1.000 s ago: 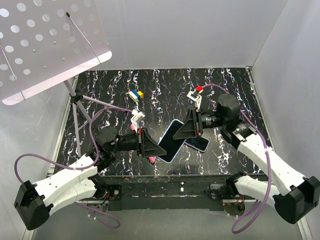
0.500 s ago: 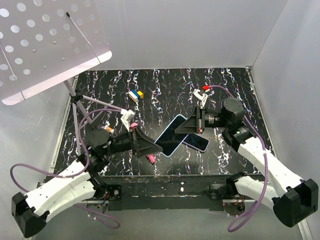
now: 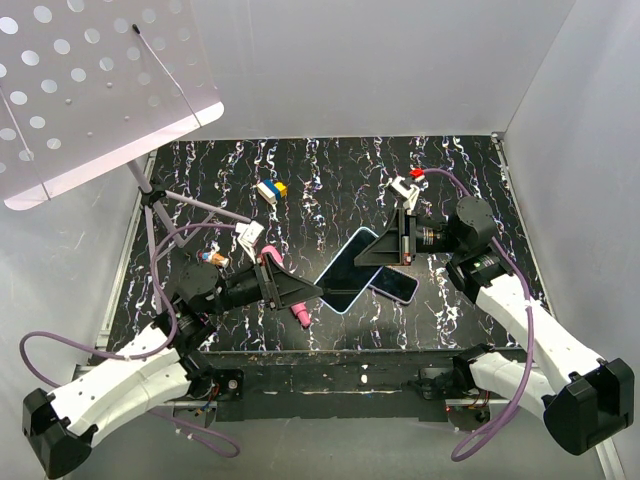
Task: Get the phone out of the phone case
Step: Remove the phone case from the phone.
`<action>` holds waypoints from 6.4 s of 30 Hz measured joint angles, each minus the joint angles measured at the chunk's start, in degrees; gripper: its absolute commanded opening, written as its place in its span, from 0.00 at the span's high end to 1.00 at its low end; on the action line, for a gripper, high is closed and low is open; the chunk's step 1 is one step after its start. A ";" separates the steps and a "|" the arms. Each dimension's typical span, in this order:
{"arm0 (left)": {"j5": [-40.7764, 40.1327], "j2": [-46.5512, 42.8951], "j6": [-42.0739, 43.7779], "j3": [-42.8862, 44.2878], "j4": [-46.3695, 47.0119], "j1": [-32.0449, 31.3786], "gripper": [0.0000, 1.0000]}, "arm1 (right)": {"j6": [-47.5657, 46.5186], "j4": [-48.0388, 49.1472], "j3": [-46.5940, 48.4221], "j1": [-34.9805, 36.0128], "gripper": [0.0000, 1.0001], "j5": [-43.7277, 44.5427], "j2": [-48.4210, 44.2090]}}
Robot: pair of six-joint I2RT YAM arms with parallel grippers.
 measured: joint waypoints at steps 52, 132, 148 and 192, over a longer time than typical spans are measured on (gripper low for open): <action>32.44 23.02 14.32 16.35 22.21 2.34 1.00 | 45.05 60.89 4.44 -2.45 0.99 -9.05 19.71; -7.72 13.07 -6.45 2.99 14.80 0.79 0.93 | 5.88 1.86 5.38 -6.16 0.99 9.57 7.15; 13.55 20.50 13.11 7.02 23.91 1.88 1.00 | 10.47 6.54 7.21 -7.43 0.99 -2.60 10.38; 5.73 25.11 0.63 8.55 24.57 0.52 0.47 | 5.05 5.77 5.57 -6.36 0.99 17.68 6.19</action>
